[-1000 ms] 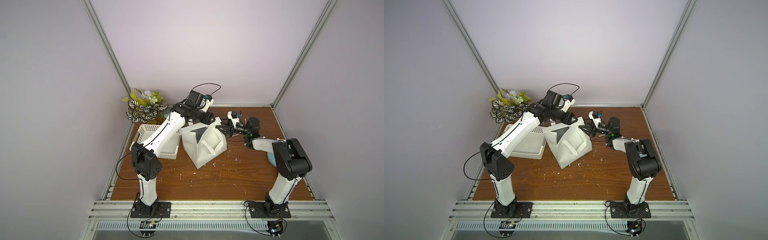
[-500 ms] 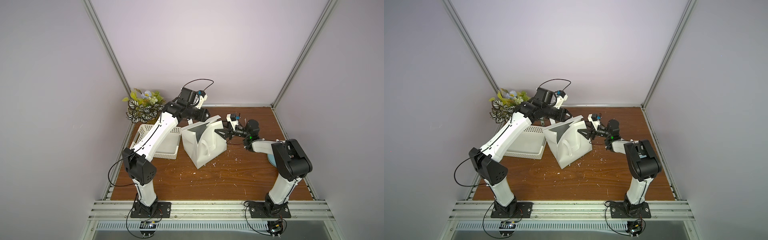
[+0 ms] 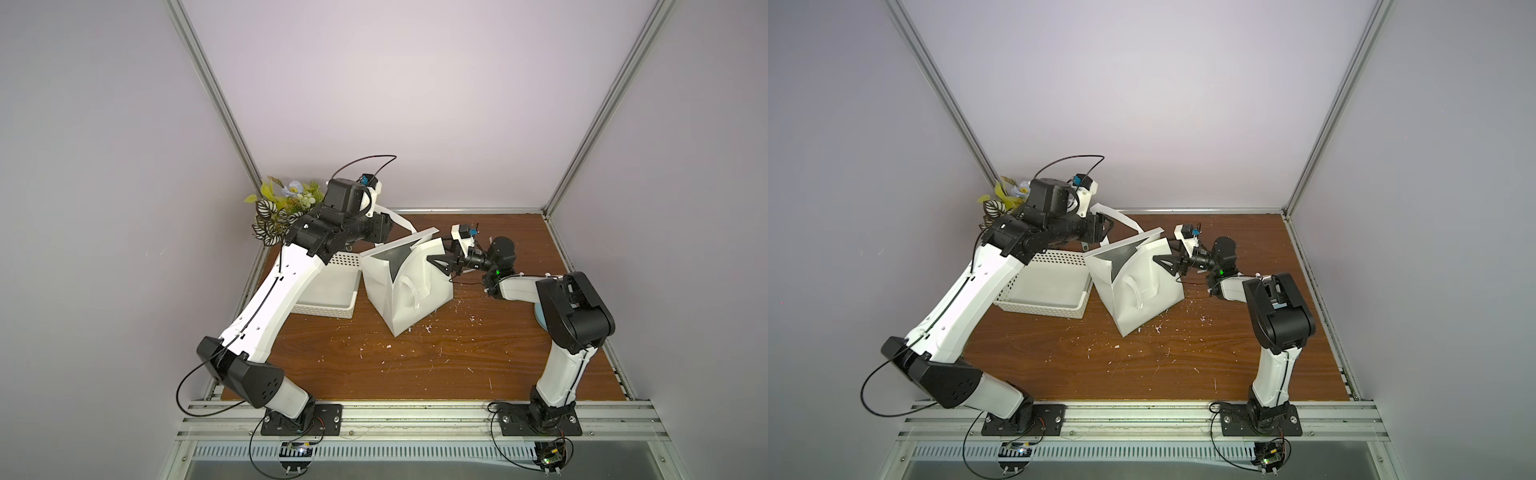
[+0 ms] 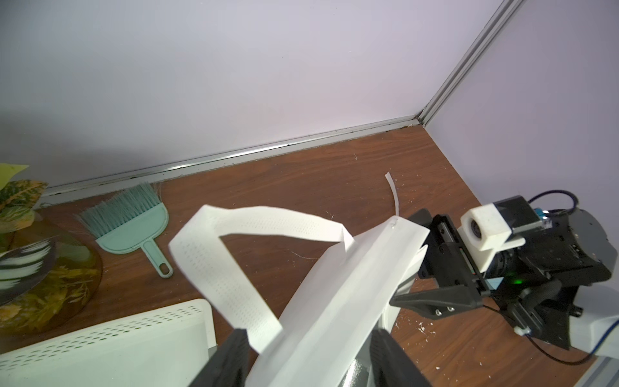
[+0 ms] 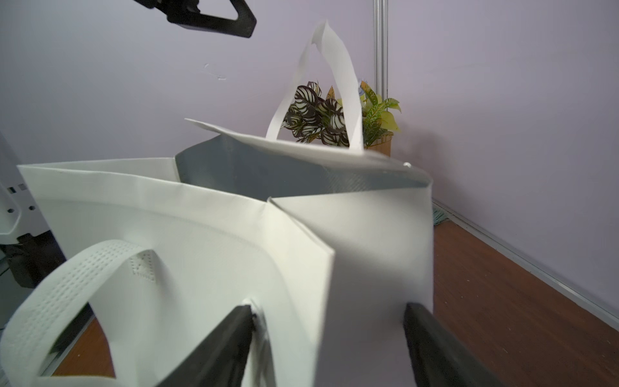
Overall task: Place the ice pack in the delivery bag
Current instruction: Seal the delivery bag at the center of the board.
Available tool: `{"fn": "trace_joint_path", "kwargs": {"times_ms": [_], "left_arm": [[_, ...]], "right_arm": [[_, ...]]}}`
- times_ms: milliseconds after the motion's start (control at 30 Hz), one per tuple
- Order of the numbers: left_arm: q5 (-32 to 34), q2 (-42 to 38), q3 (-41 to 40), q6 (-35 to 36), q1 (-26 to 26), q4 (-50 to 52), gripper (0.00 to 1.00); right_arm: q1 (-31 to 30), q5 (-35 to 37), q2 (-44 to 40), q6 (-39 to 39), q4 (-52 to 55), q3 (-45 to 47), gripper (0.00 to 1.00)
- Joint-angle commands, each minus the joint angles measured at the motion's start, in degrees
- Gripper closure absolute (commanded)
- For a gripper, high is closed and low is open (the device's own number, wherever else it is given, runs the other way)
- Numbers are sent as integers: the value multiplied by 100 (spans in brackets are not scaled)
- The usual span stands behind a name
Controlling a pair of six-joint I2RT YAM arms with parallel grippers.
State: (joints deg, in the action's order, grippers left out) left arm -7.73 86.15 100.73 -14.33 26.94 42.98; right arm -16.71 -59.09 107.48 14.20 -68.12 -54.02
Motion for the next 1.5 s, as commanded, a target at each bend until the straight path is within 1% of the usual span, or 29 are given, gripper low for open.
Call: {"fn": "trace_joint_path", "kwargs": {"times_ms": [0, 167, 267, 433, 467, 500, 600, 767, 900, 1000, 1100, 1200, 1333, 1400, 1467], "left_arm": [[-272, 113, -182, 73, -20, -184, 41], [-696, 456, -99, 180, -13, -185, 42], [-1136, 761, 58, 264, -14, -176, 43], [-1731, 1209, 237, 263, -13, -176, 41], [-1740, 1271, 259, 267, -16, -176, 41], [-1728, 1296, 264, 268, -16, -176, 41], [-1756, 1398, 299, 325, -19, -176, 41], [-2060, 1545, 385, 275, -24, -176, 42], [-2174, 1558, 461, 254, -22, -176, 42], [-2261, 1551, 465, 234, -22, -176, 42], [-2334, 1562, 448, 220, -23, -176, 42], [-2322, 1572, 424, 238, -31, -176, 42], [-2332, 1589, 444, 232, -53, -176, 43], [-2355, 1589, 439, 207, -57, -176, 43], [-2353, 1582, 425, 201, -55, -176, 43]], "right_arm": [[-27, -153, -1, 114, -391, -226, 22], [-1, -155, -138, -164, -62, -144, 20], [25, -189, -157, -327, 175, -212, 19], [88, -302, -30, -194, 81, -380, 17], [83, -341, 32, -160, 50, -441, 12], [87, -365, 81, -91, -2, -495, 1], [88, -426, 197, 89, -190, -605, 1], [84, -461, 383, 178, -224, -750, 1], [84, -413, 539, 321, -492, -760, 1], [71, -518, 722, 689, -954, -830, 1], [29, -680, 946, 1225, -1578, -953, 1], [-28, -757, 1088, 1539, -1871, -1037, 6], [-145, -758, 1108, 1438, -1799, -980, 23], [-172, -727, 1106, 1403, -1776, -941, 25], [-179, -718, 1105, 1420, -1777, -918, 29]]}}
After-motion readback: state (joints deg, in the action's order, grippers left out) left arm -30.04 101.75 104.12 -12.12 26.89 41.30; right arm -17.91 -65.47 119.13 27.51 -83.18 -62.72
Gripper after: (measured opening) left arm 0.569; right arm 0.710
